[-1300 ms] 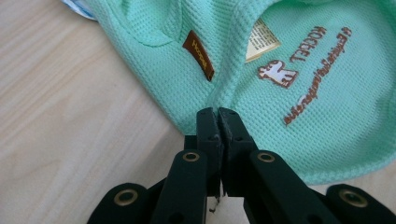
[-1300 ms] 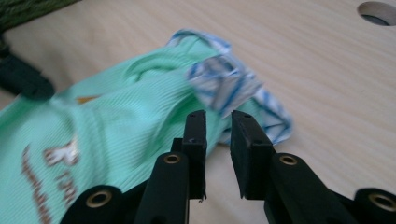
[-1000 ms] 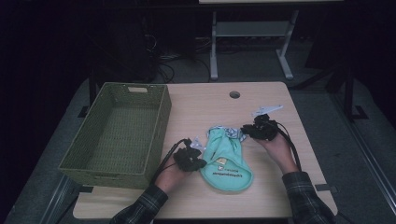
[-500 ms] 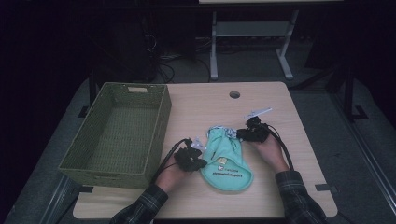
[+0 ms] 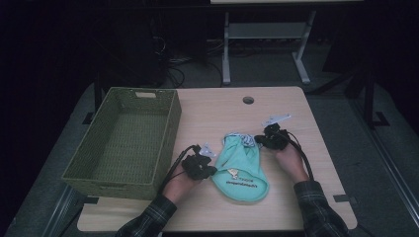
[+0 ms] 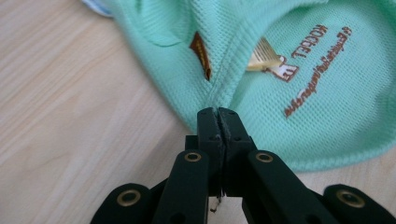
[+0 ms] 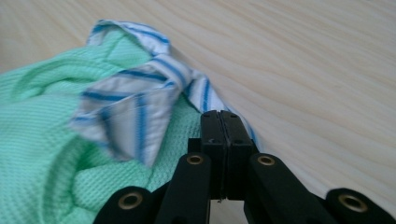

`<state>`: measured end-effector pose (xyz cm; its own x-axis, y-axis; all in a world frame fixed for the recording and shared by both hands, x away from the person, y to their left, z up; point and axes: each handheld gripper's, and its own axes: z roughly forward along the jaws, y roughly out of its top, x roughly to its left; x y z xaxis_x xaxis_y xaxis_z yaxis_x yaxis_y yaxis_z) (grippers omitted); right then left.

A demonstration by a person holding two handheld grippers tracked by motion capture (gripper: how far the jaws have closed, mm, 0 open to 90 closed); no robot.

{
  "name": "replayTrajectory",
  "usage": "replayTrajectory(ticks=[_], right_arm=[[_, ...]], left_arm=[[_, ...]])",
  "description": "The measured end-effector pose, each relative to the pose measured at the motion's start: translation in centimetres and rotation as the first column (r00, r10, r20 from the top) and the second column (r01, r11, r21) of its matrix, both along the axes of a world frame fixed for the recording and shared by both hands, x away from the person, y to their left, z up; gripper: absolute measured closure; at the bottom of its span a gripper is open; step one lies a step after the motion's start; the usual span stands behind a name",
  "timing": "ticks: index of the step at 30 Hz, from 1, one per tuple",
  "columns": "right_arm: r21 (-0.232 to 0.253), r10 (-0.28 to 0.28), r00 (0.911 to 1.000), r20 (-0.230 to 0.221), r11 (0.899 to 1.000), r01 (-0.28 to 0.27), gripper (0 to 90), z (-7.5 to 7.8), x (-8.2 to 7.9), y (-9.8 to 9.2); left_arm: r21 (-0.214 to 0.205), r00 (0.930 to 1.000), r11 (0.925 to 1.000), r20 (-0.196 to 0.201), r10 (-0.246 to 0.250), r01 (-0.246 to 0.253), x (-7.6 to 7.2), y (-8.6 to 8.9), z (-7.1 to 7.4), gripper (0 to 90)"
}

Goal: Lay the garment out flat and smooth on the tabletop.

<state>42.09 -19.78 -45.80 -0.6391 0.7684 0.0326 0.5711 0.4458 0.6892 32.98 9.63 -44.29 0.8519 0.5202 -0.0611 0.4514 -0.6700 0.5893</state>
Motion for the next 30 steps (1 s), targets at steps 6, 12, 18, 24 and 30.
replayTrajectory(ticks=[6,12,18,24,30], right_arm=[[-0.037,-0.045,0.9988,0.019,0.998,0.046,88.8,-0.3,0.3,-1.3],[0.035,-0.032,0.9992,0.023,0.999,0.032,81.9,0.6,-0.3,-1.6],[0.08,-0.013,0.9997,0.022,0.997,0.011,86.5,1.6,-1.8,-2.0],[0.099,0.039,0.9992,0.007,0.994,-0.039,90.0,1.9,-4.0,-2.2],[0.107,0.071,0.9974,-0.008,0.992,-0.07,90.0,1.8,-5.6,-1.9]], left_arm=[[0.005,1.0,1.0,0.0,0.003,-0.003,0.0,0.0,0.0,88.6],[-0.026,0.9998,0.9996,0.015,0.01,-0.009,-0.1,-0.1,0.3,80.2],[-0.071,0.9994,0.9975,0.034,0.004,-0.002,0.2,-0.1,1.3,81.9],[-0.075,0.9996,0.9972,0.027,0.005,-0.003,1.3,-0.6,1.3,89.5],[-0.073,0.9995,0.9973,0.03,0.011,-0.009,2.3,-1.1,1.0,89.5]])
